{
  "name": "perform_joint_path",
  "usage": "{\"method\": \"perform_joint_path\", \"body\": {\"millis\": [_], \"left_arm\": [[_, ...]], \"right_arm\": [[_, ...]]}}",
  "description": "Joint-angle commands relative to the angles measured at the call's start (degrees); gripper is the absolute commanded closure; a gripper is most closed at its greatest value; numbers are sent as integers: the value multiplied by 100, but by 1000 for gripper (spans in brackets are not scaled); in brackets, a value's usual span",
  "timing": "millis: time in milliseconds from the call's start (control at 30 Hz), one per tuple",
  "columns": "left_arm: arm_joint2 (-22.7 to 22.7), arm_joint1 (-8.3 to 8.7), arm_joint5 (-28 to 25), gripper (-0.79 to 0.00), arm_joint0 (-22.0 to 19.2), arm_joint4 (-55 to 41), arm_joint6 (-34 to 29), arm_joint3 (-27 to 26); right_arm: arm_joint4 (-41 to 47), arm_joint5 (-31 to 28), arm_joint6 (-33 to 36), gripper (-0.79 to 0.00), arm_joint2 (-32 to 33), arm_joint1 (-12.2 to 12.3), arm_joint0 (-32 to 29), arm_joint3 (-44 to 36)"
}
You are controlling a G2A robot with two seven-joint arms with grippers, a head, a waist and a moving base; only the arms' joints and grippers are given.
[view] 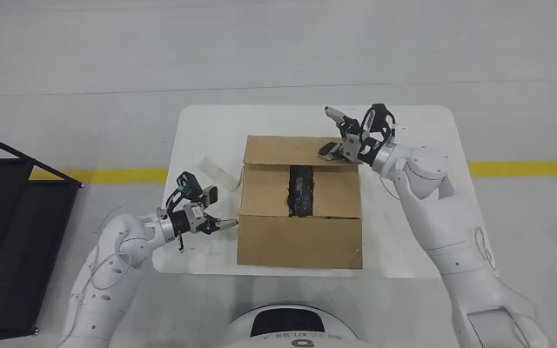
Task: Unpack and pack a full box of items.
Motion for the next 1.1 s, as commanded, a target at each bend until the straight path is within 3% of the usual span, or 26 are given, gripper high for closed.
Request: {"method": "perform_joint_path", "body": {"millis": [0, 200, 433, 833, 1067], "left_arm": [[-17, 23, -85, -785, 46, 111, 32, -29], [-73, 100, -314, -785, 192, 141, 128, -154], [307, 150, -314, -785, 135, 338, -38, -333], [387, 317, -311, -785, -32, -813, -202, -515], [514, 322, 389, -785, -340, -1489, -443, -506]], "right_arm": [[21, -6, -65, -785, -31, -9, -27, -47], [30, 13, -278, -785, -155, -40, -43, -88], [155, 103, -528, -785, -216, -74, -48, 6], [246, -231, -507, -785, 7, -44, -393, -213], [353, -490, -493, -785, 531, 37, -901, -716]]}}
